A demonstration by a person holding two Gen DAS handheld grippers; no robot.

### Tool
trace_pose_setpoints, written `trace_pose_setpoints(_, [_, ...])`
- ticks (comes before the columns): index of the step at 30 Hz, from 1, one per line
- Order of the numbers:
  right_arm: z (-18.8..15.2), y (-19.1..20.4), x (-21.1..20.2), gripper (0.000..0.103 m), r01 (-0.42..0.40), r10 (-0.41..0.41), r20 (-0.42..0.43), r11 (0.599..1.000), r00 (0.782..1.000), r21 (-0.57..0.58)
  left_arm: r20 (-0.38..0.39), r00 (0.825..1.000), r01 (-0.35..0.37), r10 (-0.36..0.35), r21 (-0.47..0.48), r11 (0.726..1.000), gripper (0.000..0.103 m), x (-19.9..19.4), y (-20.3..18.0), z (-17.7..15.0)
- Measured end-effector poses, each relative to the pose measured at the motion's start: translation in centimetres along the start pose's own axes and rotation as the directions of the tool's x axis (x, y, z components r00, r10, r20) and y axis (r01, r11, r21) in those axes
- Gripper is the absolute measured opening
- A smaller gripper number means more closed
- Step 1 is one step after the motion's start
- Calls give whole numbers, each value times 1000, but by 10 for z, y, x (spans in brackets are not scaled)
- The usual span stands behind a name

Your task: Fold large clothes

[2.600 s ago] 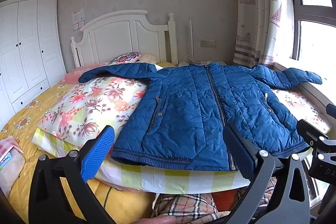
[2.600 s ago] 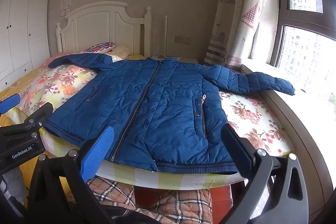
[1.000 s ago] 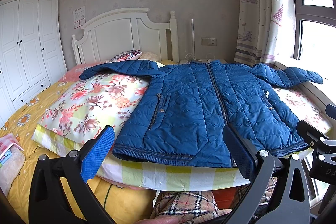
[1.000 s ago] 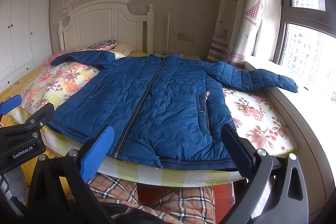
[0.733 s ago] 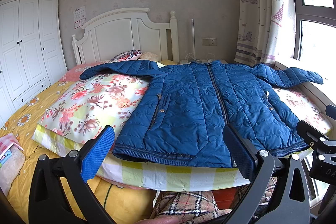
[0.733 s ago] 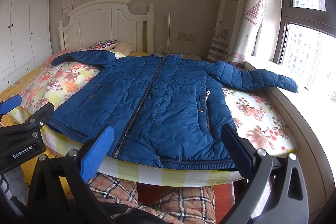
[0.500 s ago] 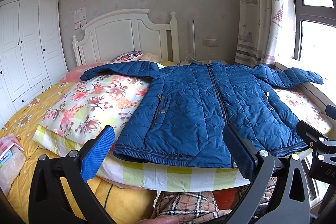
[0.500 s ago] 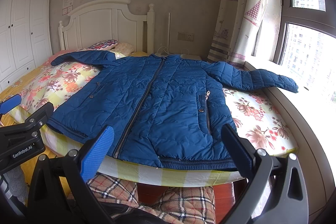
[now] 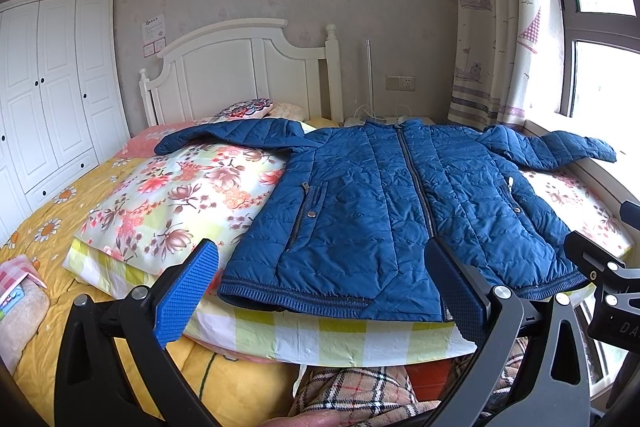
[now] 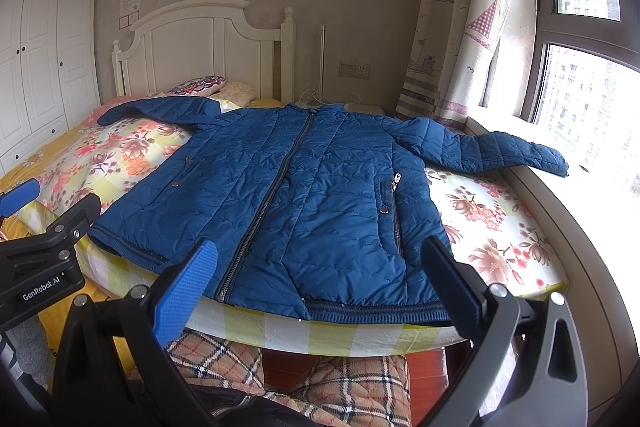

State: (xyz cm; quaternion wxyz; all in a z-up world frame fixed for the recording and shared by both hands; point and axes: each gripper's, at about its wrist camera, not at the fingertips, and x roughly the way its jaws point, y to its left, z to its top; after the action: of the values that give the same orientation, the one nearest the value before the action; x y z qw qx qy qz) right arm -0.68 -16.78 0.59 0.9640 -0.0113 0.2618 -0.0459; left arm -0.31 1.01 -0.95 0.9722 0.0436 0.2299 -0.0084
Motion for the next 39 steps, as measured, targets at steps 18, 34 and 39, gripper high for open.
trace_pose_setpoints(18, [-8,6,14,101,-40,40,-29,999,999,8,-83,996,30,-29,14,999,99,39,-10,16])
trace_pose_setpoints(34, [39,-154,189,101,86,-17,-201,937,980,338,-473,867,177,-158,-4,984,99,345,-76,92])
trace_pose_setpoints(39, [52,-249,252,95,260,-144,-270,846,952,466,-498,850,178,-172,-35,983,99,398,-54,86])
